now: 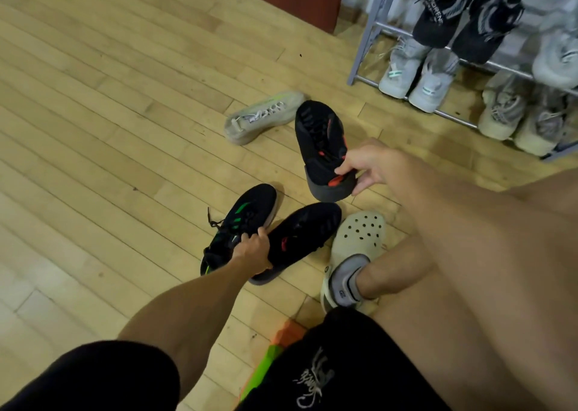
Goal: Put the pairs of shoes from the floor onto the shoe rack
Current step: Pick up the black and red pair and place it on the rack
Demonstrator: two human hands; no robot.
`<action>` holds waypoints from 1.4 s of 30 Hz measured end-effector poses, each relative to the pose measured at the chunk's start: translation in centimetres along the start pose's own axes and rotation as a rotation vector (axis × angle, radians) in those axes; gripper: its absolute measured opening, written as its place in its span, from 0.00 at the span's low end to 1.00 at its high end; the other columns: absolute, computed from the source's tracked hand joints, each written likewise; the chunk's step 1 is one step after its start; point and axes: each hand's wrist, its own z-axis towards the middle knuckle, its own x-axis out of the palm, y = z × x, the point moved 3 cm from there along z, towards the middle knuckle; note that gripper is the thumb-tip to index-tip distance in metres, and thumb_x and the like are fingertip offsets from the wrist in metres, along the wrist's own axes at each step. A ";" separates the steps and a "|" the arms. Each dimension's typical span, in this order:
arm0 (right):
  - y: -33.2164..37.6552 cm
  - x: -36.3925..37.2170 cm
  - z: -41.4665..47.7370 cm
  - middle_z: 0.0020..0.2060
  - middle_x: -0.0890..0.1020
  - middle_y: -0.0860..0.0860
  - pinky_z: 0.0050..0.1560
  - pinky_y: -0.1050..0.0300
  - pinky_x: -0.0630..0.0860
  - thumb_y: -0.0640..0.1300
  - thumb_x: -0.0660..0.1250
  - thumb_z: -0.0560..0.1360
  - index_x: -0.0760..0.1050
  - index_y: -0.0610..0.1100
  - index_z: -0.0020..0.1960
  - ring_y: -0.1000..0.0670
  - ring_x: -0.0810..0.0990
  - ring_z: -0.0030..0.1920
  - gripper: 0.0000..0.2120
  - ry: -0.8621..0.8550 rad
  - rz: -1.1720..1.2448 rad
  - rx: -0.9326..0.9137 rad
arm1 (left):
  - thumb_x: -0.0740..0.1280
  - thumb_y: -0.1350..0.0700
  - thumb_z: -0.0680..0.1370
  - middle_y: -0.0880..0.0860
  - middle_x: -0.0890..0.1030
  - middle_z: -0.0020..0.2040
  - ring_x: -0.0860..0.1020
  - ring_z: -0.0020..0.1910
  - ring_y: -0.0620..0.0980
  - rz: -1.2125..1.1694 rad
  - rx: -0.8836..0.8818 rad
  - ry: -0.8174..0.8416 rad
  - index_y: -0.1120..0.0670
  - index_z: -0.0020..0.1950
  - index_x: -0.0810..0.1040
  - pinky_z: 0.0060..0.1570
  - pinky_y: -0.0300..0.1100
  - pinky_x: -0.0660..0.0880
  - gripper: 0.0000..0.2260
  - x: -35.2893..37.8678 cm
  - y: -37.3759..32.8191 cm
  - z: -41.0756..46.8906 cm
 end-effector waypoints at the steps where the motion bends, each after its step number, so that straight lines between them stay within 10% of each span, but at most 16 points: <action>1: 0.0 0.2 -0.2 0.72 0.69 0.41 0.59 0.42 0.77 0.33 0.66 0.77 0.66 0.36 0.72 0.35 0.72 0.67 0.25 0.002 -0.004 -0.005 | 0.72 0.50 0.73 0.61 0.73 0.65 0.69 0.67 0.61 0.011 -0.005 -0.026 0.62 0.71 0.60 0.62 0.53 0.71 0.33 0.2 0.2 0.2; 16: -0.1 -0.3 -4.4 0.68 0.74 0.40 0.57 0.41 0.78 0.31 0.67 0.75 0.71 0.35 0.68 0.35 0.75 0.65 0.21 -0.077 -0.043 -0.083 | 0.66 0.64 0.78 0.60 0.78 0.57 0.76 0.51 0.56 -0.878 -0.146 0.490 0.64 0.64 0.71 0.53 0.48 0.75 0.16 -4.0 1.1 -3.7; 24: 2.9 -3.3 -8.1 0.72 0.68 0.43 0.59 0.40 0.76 0.31 0.66 0.76 0.69 0.36 0.70 0.35 0.70 0.69 0.23 -0.172 0.024 -0.153 | 0.70 0.65 0.74 0.57 0.78 0.39 0.75 0.35 0.52 -1.084 -0.149 0.167 0.62 0.46 0.76 0.38 0.45 0.75 0.04 -12.3 1.7 -5.3; 39: 1.3 -20.5 -13.3 0.42 0.84 0.36 0.36 0.41 0.83 0.31 0.69 0.73 0.76 0.30 0.48 0.38 0.86 0.36 0.06 -0.559 0.333 -0.192 | 0.72 0.68 0.71 0.59 0.81 0.44 0.79 0.37 0.54 -1.178 0.306 -0.157 0.65 0.53 0.77 0.41 0.48 0.77 0.12 -32.6 -15.1 -6.6; 42: 1.4 -24.0 -13.0 0.39 0.84 0.40 0.29 0.45 0.81 0.30 0.68 0.74 0.73 0.35 0.39 0.41 0.85 0.36 0.06 -0.580 0.443 -0.213 | 0.73 0.67 0.70 0.58 0.81 0.42 0.78 0.33 0.52 -1.139 0.375 -0.179 0.64 0.52 0.78 0.28 0.42 0.72 0.12 -35.9 -19.7 -6.0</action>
